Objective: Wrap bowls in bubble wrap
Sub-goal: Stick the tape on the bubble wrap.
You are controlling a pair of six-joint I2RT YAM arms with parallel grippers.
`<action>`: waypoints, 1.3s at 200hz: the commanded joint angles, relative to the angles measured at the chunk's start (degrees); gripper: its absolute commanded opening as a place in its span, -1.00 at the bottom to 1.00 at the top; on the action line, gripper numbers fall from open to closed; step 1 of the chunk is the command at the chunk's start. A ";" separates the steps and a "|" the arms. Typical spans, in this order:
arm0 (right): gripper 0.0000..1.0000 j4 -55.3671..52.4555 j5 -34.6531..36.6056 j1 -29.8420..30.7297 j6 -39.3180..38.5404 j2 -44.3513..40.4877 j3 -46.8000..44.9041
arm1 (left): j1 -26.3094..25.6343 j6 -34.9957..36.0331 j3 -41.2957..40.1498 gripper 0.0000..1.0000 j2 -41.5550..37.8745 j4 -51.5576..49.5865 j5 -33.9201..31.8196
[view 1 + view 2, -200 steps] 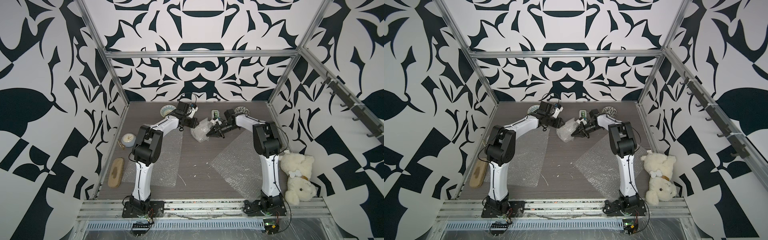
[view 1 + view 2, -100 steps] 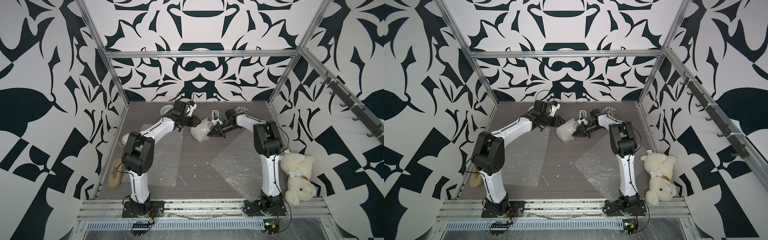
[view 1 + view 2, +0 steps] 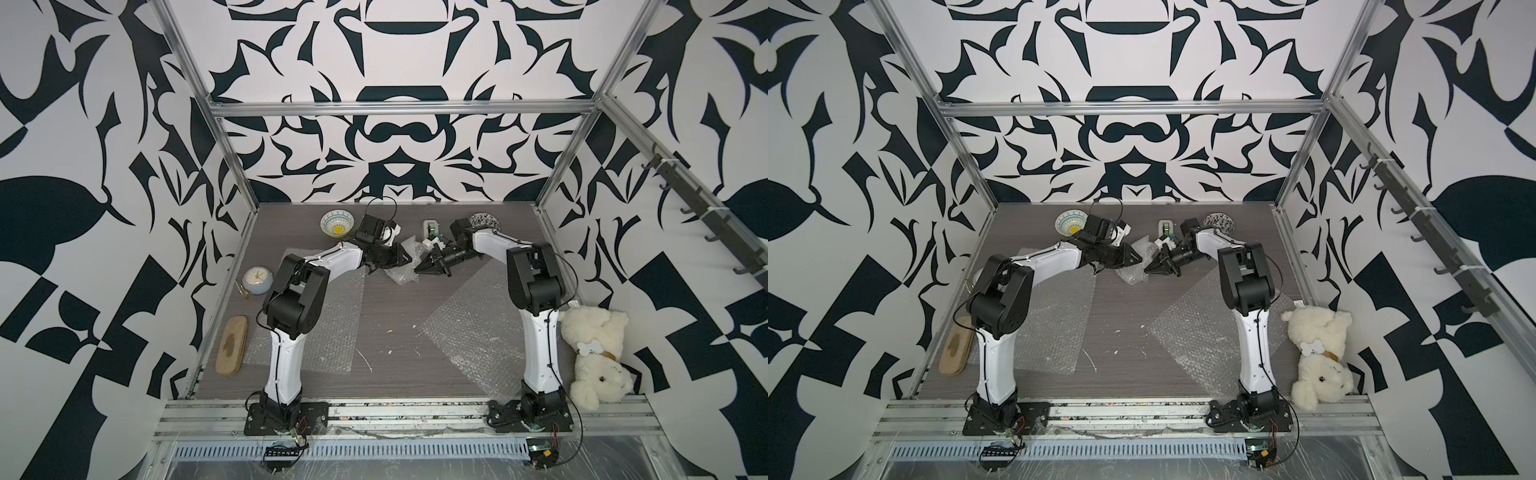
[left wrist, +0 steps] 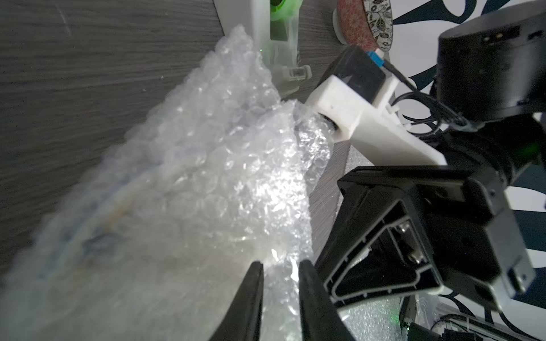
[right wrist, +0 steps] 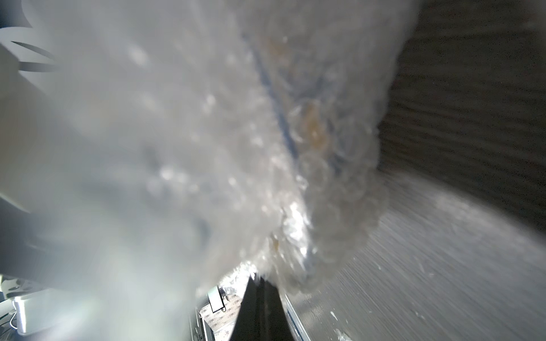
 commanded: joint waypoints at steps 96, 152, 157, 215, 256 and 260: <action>-1.00 -1.34 1.66 -0.02 -1.44 -1.55 0.09 | -0.57 -1.58 4.68 -0.73 2.09 -4.40 -3.81; -1.00 -1.74 2.65 -0.02 -1.84 -1.68 -0.24 | -1.47 -1.09 8.52 -0.77 2.90 -9.43 -5.08; -1.00 -1.76 2.69 -0.09 -1.83 -1.69 -0.26 | -1.68 -1.09 8.55 -0.77 2.90 -9.37 -5.01; -1.00 -1.16 2.89 -0.09 -1.58 -1.62 -0.26 | -1.85 -2.93 5.72 -0.77 5.34 -7.62 -4.84; -0.95 -0.90 2.84 -0.22 -1.52 -1.52 -0.63 | -1.83 -3.09 5.14 -0.77 8.35 -7.19 -4.75; -0.91 -0.88 2.82 -0.26 -1.56 -1.57 -0.71 | -1.79 -3.11 4.86 -0.77 8.43 -7.05 -4.72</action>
